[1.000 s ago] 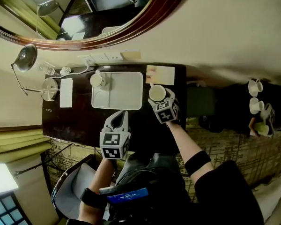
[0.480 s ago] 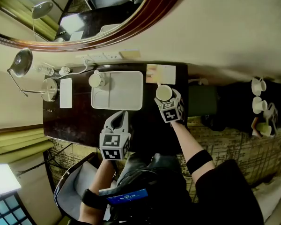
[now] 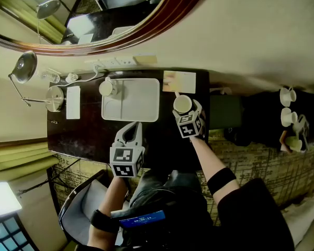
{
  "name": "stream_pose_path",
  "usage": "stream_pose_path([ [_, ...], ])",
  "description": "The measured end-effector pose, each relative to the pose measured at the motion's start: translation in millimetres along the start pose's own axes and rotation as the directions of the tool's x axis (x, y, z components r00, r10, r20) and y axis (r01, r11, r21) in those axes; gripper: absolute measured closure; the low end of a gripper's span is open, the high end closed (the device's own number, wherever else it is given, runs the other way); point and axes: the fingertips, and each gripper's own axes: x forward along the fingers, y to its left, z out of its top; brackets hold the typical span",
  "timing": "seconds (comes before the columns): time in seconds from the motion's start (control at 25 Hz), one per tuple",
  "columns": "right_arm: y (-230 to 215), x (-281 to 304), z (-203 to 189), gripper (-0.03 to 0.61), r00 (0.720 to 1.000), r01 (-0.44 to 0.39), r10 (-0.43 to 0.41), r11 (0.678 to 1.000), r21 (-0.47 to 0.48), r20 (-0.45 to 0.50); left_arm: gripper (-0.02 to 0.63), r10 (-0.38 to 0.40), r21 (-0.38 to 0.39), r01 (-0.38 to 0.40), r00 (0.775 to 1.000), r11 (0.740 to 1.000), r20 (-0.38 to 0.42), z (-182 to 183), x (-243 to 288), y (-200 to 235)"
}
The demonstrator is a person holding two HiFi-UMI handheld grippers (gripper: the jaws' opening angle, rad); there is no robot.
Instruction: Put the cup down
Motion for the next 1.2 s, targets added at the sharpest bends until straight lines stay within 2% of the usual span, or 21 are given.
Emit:
stream_pose_path([
  [0.32,10.0,-42.9,14.4,0.114,0.999,0.003,-0.003,1.000,0.000,0.044,0.614,0.029,-0.009,-0.028,0.998,1.000,0.055,3.9,-23.0,11.2],
  [0.36,12.0,-52.7,20.5,0.151,0.998,-0.005,0.005,1.000,0.010,0.056,0.614,0.040,-0.010,-0.039,0.997,0.999,0.062,3.9,-26.8,14.6],
  [0.48,22.8,-84.5,44.3,0.182,0.994,-0.040,0.035,0.998,0.047,0.106,0.614,0.050,-0.018,-0.048,0.995,0.999,0.087,6.0,-40.2,21.3],
  [0.52,28.2,-94.0,52.6,0.214,0.991,-0.052,0.046,0.997,0.052,0.126,0.614,0.046,-0.023,-0.044,0.994,0.999,0.097,7.5,-45.1,22.4],
  [0.72,56.1,-120.2,80.1,0.367,0.976,-0.089,0.091,0.996,-0.020,0.197,0.614,0.056,-0.050,-0.049,0.988,0.998,0.144,11.3,-70.4,33.8],
  [0.88,90.2,-140.2,101.4,0.430,0.961,-0.156,0.165,0.986,-0.058,0.220,0.614,0.097,-0.076,-0.086,0.981,0.993,0.168,6.8,-89.5,51.7],
  [1.04,120.4,-151.9,114.8,0.533,0.945,-0.224,0.229,0.973,-0.049,0.232,0.614,0.121,-0.116,-0.101,0.977,0.988,0.176,-1.5,-107.9,68.2],
  [1.2,147.5,-161.1,124.0,0.574,0.931,-0.271,0.280,0.960,-0.071,0.235,0.614,0.159,-0.152,-0.131,0.969,0.980,0.189,-5.3,-124.9,85.7],
])
